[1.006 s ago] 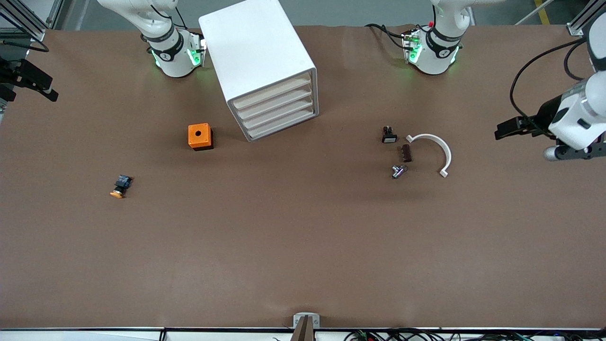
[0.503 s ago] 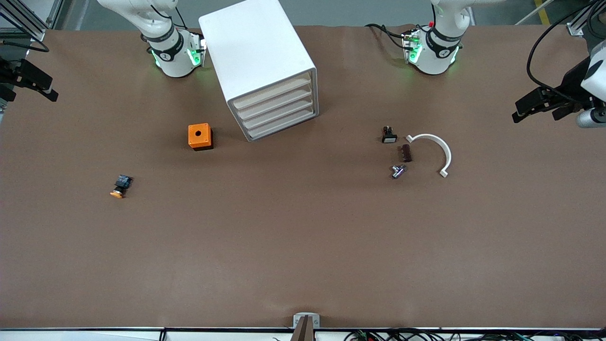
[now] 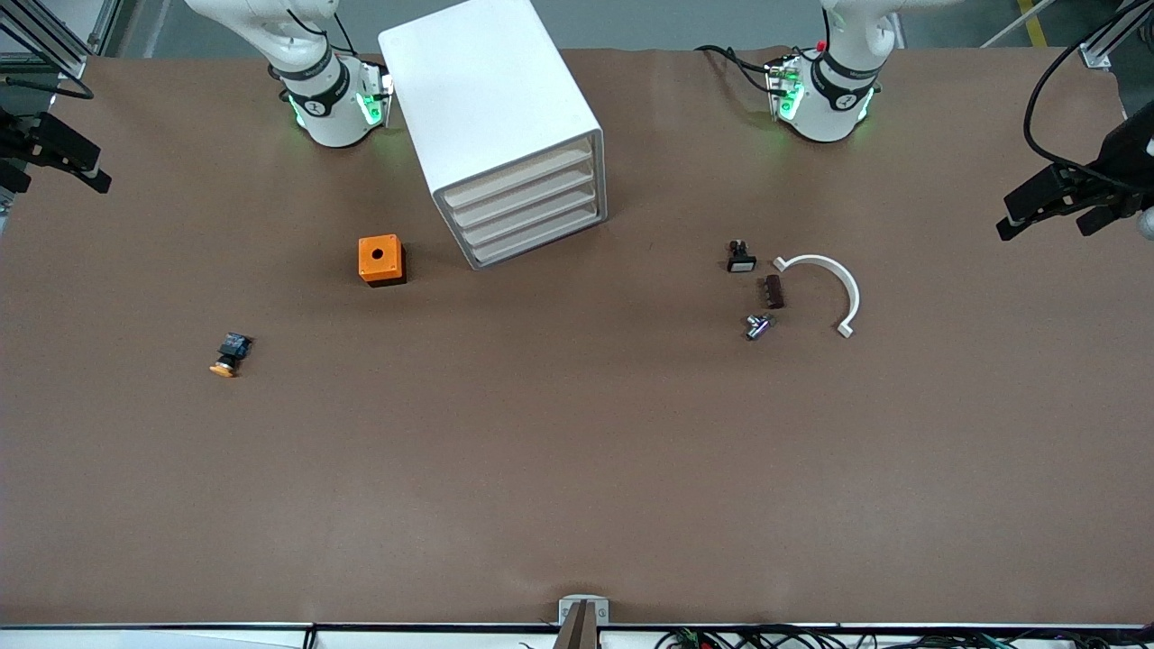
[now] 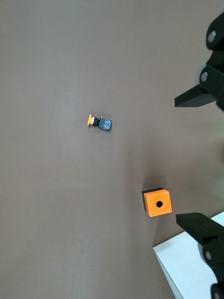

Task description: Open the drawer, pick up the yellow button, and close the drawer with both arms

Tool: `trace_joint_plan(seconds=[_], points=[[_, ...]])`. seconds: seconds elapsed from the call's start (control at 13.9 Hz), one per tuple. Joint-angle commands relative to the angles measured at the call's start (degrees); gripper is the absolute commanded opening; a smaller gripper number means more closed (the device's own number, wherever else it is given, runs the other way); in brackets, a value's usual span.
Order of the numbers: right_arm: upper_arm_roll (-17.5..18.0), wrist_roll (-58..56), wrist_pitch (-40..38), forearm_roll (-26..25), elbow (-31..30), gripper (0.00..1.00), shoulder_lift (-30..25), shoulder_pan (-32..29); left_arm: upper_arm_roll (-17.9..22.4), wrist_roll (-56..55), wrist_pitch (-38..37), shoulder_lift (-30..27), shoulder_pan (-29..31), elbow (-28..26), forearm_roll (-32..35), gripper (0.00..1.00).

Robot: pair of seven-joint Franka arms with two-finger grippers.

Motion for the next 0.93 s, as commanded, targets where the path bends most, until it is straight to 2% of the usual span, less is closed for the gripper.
trace_joint_plan(seconds=[0.0,0.86], points=[[-0.5,0.5,-0.3,0.1,-1.2,1.0,-1.4,0.3,-0.2,0.6,-0.2,0.9,0.3,1.5,1.1,1.0],[-0.6,0.7,-0.8,0.4,-1.2,1.0,-1.4,0.2,-0.2,0.5,-0.3,1.4,0.1,1.4,1.2,1.0]])
